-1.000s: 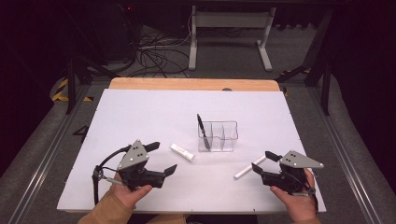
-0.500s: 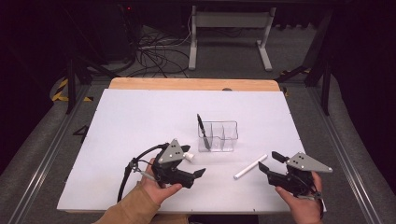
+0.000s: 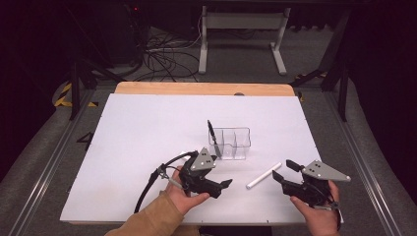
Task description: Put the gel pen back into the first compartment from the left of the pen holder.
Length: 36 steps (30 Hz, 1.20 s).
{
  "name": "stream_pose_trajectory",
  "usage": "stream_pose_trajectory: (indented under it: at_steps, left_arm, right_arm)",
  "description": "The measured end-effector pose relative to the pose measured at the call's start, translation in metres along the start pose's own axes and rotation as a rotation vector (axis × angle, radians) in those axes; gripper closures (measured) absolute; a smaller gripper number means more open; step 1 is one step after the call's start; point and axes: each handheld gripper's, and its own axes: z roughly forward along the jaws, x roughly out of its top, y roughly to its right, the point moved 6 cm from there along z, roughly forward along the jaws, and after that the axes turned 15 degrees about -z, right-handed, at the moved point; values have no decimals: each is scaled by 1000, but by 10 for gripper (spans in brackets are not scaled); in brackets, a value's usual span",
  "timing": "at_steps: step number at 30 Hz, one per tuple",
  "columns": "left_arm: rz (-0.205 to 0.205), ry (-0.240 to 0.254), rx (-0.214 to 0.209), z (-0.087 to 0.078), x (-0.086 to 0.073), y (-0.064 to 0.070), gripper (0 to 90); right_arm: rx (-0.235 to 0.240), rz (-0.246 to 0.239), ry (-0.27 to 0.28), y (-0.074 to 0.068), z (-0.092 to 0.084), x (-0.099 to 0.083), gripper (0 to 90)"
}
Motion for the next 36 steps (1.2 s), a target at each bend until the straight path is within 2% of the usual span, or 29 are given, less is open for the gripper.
stream_pose_trajectory:
  at_steps: [8, 16, 20, 21, 25, 29, 36]
  left_arm:
    - [3, -17, -11, 19, 0, 5, 172]
    - [5, -45, -15, 41, 0, 8, 192]
    - [-7, -52, -27, 52, 3, 12, 201]
    - [-11, -53, -30, 55, 3, 13, 205]
    - [-7, -77, -24, 64, 4, 16, 251]
    - [-10, -103, -40, 73, 4, 20, 296]
    - [40, -159, -19, 90, 2, 28, 329]
  right_arm:
    - [0, -8, 6, 0, 0, 0, 386]
    - [-3, 9, 5, 1, -1, 0, 386]
    - [-2, 28, 6, 1, -2, 0, 381]
    - [-3, 17, 6, 2, -2, 0, 381]
    - [0, 18, 9, 2, -2, 0, 381]
    - [3, 24, 4, 2, -2, -1, 380]
    - [1, 31, 4, 2, -3, 0, 376]
